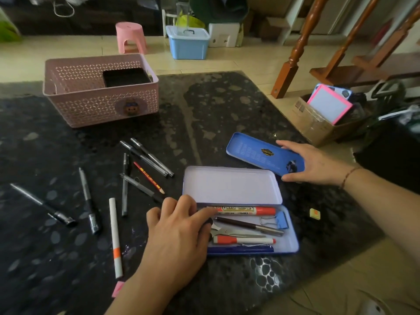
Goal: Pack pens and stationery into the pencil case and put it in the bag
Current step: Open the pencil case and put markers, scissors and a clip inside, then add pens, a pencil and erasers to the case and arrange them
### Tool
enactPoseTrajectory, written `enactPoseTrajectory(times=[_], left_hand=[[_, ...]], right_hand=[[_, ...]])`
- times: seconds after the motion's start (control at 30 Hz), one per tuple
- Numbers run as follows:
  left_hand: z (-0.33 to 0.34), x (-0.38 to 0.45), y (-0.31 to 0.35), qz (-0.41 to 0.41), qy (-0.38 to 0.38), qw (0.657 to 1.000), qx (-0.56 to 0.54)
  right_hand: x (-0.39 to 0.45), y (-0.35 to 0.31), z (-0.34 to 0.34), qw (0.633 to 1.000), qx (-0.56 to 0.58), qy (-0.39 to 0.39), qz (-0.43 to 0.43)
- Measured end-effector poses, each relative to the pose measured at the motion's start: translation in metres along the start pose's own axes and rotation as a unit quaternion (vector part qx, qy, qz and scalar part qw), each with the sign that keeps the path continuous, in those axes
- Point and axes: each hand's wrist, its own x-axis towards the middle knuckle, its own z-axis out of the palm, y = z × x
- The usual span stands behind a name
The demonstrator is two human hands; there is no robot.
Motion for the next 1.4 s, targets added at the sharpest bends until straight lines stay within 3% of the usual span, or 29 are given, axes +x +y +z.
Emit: enactPoseTrajectory(times=[0.1,0.2,0.27,0.33,0.47,0.63,0.73,0.83,1.13,1.3,1.4], left_hand=[[-0.002,0.000,0.000,0.026,0.015,1.000,-0.003],[-0.012,0.004,-0.007,-0.003,0.087,0.995,-0.054],[-0.020,0.008,-0.016,-0.064,0.148,0.983,-0.090],[-0.027,0.009,-0.024,-0.117,0.170,0.970,-0.132],[-0.034,0.008,-0.030,-0.157,0.113,0.958,-0.214],[-0.035,0.007,-0.028,-0.084,-0.005,0.983,-0.161],[-0.031,0.007,-0.029,-0.076,-0.015,0.985,-0.155],[-0.028,0.006,-0.031,-0.065,0.000,0.985,-0.160],[-0.028,0.004,-0.034,-0.058,-0.071,0.983,-0.158],[-0.028,0.003,-0.026,-0.057,-0.124,0.975,-0.175],[-0.025,0.002,-0.021,-0.057,-0.162,0.967,-0.189]], right_hand=[[-0.008,-0.004,-0.005,0.997,-0.001,0.080,0.011],[-0.039,-0.022,-0.016,0.980,0.090,0.175,0.009],[-0.070,-0.046,-0.016,0.977,0.141,0.157,-0.026],[-0.096,-0.073,-0.003,0.988,0.107,0.082,-0.071],[-0.115,-0.094,0.035,0.990,0.092,-0.038,-0.095],[-0.115,-0.092,0.051,0.989,0.056,-0.069,-0.118],[-0.112,-0.089,0.048,0.988,0.025,-0.079,-0.127],[-0.113,-0.085,0.045,0.986,-0.008,-0.065,-0.152],[-0.117,-0.093,0.060,0.982,-0.050,-0.058,-0.175],[-0.120,-0.100,0.082,0.980,-0.139,0.022,-0.143],[-0.122,-0.096,0.087,0.975,-0.180,0.023,-0.125]])
